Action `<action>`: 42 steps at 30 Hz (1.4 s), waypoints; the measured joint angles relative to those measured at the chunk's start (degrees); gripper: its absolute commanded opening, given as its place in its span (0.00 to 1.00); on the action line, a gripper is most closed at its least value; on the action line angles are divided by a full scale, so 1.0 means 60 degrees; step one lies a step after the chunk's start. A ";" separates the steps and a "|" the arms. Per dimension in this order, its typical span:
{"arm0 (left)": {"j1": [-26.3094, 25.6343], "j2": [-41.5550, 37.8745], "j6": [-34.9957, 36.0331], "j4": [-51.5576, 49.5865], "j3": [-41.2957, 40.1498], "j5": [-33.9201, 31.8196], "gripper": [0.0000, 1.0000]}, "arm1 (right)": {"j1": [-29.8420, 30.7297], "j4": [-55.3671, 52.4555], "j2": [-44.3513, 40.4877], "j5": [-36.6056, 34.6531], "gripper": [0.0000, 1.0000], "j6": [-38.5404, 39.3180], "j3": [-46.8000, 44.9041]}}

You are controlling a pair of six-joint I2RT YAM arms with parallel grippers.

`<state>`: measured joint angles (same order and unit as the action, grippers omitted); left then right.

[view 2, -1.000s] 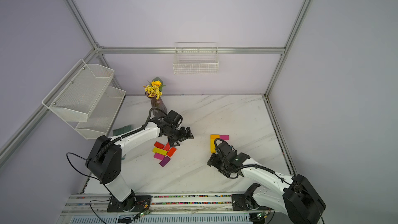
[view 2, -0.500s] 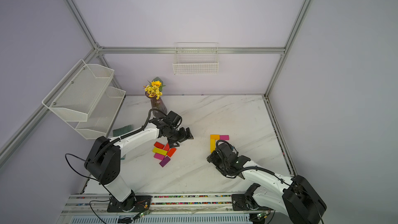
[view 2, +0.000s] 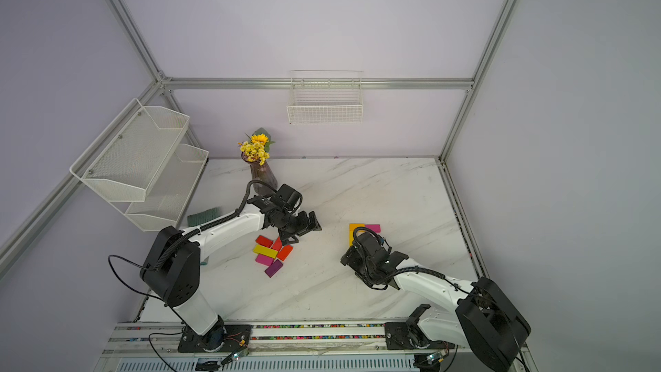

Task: Assemble the letter c with building blocks
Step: Assemble the building block at the center of the board.

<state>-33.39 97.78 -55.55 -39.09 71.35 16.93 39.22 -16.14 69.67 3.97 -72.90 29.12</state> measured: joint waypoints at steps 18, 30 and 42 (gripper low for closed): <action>0.0000 0.0000 -0.0066 0.0084 0.0000 0.0000 1.00 | -0.0178 0.0514 0.0572 0.0109 0.86 0.0248 0.0255; 0.0066 0.0000 -0.0066 0.0076 0.0000 0.0000 1.00 | -0.0324 0.0769 0.0769 0.0248 0.85 0.0313 0.0313; 0.0117 0.0011 -0.0062 0.0076 0.0029 0.0004 1.00 | -0.0481 0.0856 0.0998 0.0368 0.85 0.0444 0.0452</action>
<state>-32.69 97.84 -55.92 -38.63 71.53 16.95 36.34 -11.00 75.66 6.17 -70.24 31.83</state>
